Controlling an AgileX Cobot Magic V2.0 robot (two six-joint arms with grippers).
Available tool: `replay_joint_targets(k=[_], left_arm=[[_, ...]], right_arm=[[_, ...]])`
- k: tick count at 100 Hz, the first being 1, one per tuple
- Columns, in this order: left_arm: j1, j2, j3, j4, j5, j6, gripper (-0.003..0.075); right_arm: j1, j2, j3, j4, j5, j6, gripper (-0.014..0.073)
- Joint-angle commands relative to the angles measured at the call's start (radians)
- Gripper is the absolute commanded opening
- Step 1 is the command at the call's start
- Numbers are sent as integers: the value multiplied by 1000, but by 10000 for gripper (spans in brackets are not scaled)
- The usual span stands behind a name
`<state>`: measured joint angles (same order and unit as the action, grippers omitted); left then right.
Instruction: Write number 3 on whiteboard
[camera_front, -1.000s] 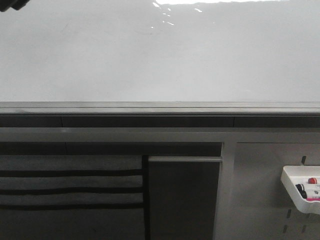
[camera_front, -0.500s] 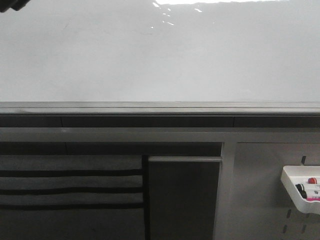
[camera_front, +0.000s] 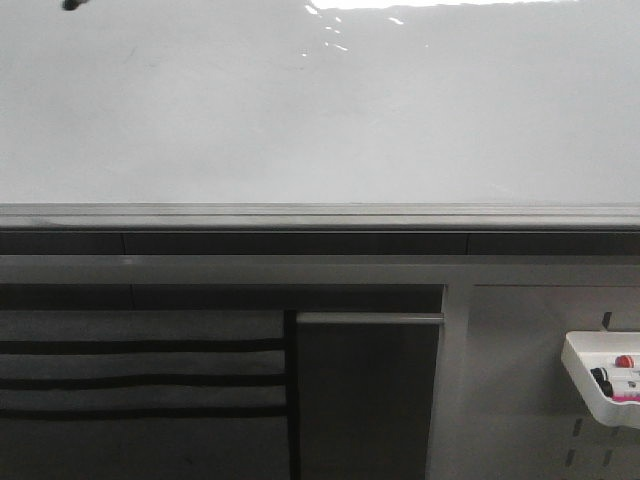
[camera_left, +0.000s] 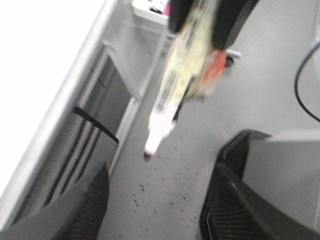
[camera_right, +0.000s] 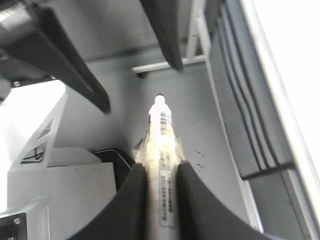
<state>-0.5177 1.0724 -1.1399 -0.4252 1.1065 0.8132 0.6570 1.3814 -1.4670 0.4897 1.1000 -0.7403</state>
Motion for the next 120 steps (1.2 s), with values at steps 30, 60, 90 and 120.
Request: replay_joint_targets(k=[30,60,90,120], left_arm=[[280,-249,182,-36,-145,-185,423],[381,-356,320,-68,-257,-194,422],[381,-356,320,-68,-266,-192,422],[381,-356,320,-68,-269,-192,422]], right_arm=[[-277,-304,327,-2,-245,228,-57],[-308,-419,498,68,-455,228,-57],[-308,-227,363,55,-428,228,-57],[-308,27,144,-11,-378,228,-57]])
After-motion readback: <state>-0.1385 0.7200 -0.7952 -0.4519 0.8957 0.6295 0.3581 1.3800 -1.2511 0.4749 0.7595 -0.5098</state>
